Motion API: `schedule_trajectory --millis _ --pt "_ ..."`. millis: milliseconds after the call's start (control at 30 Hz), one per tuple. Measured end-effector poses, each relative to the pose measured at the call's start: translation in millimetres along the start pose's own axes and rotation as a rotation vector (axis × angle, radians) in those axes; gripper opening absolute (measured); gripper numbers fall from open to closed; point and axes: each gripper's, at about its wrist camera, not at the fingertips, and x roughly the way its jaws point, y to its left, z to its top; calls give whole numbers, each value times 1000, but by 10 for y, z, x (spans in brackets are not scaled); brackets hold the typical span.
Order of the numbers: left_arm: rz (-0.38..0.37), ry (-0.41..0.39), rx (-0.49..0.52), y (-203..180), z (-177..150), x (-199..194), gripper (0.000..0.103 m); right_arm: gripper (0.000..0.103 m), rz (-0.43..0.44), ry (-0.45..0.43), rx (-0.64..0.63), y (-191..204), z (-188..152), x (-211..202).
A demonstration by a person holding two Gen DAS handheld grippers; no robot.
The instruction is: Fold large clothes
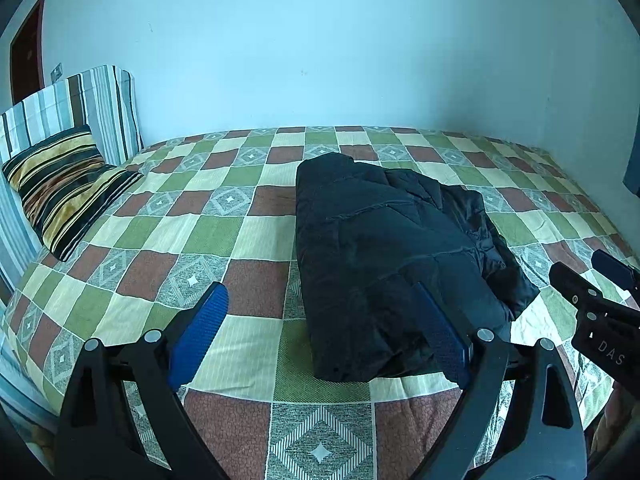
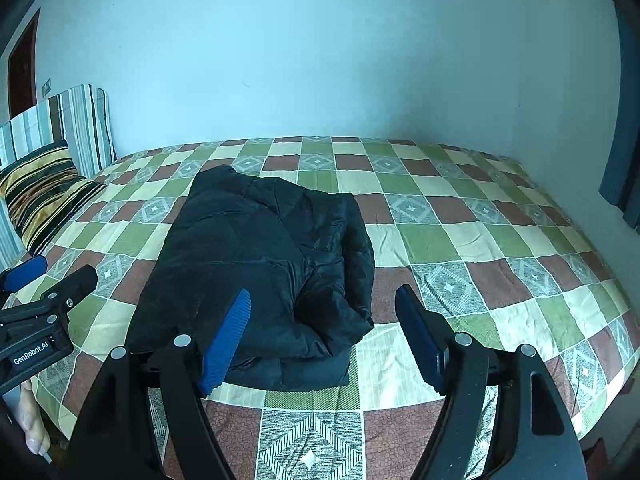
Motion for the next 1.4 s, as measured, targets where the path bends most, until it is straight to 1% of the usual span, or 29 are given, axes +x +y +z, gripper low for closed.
schedule_trajectory --millis 900,1400 --pt "-6 1 -9 49 -30 -29 93 74 5 -2 -16 115 -26 -29" --pt "-5 -6 -15 13 -33 -61 93 74 9 -6 -16 113 -36 -35"
